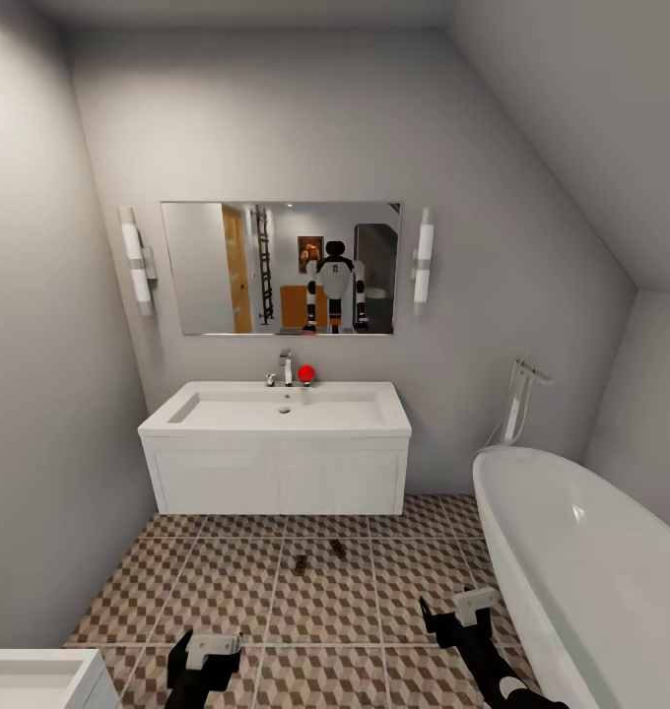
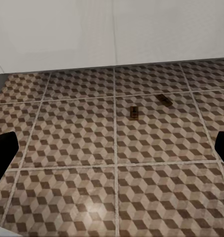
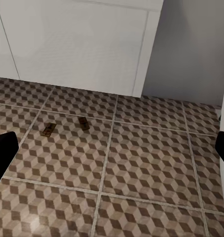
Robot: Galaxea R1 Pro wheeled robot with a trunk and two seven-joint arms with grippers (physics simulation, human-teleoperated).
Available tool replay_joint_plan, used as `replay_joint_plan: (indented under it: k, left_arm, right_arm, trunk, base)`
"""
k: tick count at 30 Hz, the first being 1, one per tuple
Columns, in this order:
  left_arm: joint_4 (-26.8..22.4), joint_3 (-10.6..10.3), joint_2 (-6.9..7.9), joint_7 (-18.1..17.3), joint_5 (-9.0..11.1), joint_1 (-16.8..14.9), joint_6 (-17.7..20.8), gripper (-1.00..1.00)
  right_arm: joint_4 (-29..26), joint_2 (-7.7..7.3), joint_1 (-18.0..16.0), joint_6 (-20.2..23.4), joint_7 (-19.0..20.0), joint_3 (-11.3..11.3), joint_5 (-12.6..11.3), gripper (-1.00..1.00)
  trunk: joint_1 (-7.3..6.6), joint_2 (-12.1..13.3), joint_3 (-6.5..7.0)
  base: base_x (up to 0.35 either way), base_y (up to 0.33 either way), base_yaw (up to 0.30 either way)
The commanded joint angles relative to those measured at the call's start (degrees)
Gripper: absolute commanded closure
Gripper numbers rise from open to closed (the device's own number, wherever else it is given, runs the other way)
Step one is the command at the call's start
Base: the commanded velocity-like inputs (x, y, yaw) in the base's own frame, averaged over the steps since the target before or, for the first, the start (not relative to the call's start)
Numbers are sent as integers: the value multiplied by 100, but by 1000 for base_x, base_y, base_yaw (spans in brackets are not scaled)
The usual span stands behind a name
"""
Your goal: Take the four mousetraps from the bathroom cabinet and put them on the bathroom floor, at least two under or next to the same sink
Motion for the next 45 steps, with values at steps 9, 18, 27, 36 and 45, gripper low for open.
replay_joint_plan:
  k: [9, 18, 27, 36, 45]
  left_arm:
    - [17, -50, -6, 15, 7, -7, 604, -100]
    - [18, -50, -15, 10, 7, -7, 922, -100]
    - [22, -50, -51, 21, 7, -7, 960, -100]
    - [22, -50, -59, 27, 7, -7, 1011, -100]
    - [21, -50, -60, 27, 7, -7, 1015, -100]
  right_arm:
    - [5, -69, -2, -15, 6, 18, 9, -100]
    - [6, -86, -2, -12, 13, 21, 9, -100]
    - [5, -56, -2, -11, 9, 23, 9, -100]
    - [5, -44, -2, -12, 9, 26, 9, -100]
    - [5, -43, -2, -15, 9, 27, 9, -100]
  trunk:
    - [2, -5, -3]
    - [2, -5, -3]
    - [2, -5, -3]
    - [2, -5, -3]
    - [2, -5, -3]
  base:
    - [0, 0, 0]
    - [0, 0, 0]
    - [0, 0, 0]
    - [0, 0, 0]
    - [0, 0, 0]
